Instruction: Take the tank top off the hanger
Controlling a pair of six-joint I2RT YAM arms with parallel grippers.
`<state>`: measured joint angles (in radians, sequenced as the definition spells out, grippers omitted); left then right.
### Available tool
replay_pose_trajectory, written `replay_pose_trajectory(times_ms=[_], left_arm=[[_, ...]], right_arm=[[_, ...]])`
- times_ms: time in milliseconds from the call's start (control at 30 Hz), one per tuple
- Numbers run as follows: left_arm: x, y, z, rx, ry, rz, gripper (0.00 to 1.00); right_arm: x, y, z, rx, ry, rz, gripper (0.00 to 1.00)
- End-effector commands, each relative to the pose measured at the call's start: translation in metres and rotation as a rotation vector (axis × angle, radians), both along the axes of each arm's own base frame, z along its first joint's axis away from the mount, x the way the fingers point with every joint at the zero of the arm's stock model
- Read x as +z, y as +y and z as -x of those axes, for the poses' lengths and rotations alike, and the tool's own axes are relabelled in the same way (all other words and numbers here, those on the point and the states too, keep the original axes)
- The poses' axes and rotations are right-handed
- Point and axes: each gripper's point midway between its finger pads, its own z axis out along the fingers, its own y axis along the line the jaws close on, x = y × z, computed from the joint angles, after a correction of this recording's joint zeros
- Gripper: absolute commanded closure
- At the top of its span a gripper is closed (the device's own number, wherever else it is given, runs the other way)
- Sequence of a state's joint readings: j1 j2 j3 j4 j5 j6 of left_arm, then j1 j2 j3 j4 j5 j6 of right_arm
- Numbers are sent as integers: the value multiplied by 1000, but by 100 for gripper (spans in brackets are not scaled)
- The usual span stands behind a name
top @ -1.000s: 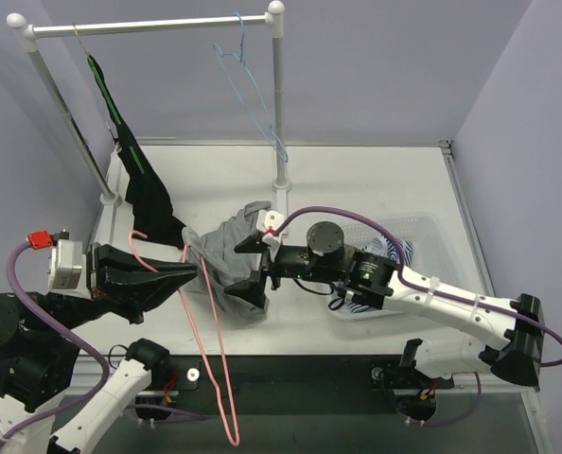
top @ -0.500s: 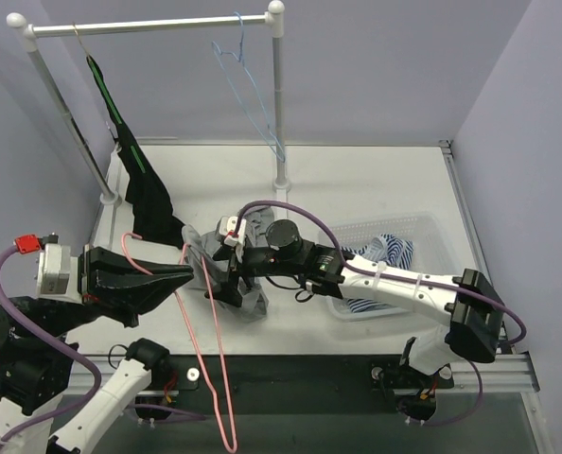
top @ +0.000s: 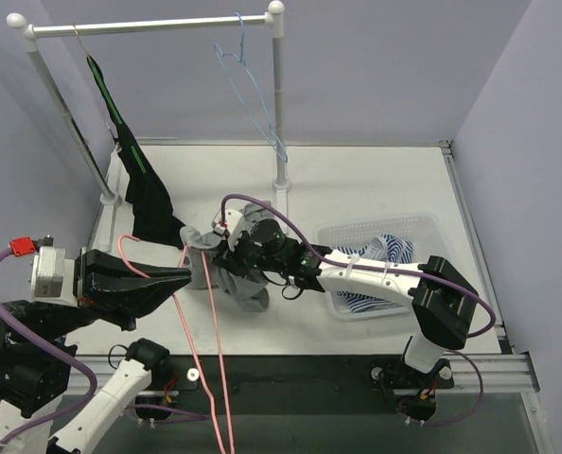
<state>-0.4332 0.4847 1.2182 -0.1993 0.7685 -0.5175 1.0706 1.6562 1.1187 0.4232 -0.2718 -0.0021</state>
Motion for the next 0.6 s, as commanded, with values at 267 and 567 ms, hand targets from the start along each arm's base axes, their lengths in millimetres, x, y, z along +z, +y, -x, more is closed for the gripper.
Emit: replay_pose_trajectory(times_ms=[267,567], left_arm=[[19,10,45,-121,1,101,100],[24,22,70,-123,-24,121,100]], right_arm=[[102,-42,-75,-319,-128,-171,100],[161,-50,-81,-349,-145,-172,100]])
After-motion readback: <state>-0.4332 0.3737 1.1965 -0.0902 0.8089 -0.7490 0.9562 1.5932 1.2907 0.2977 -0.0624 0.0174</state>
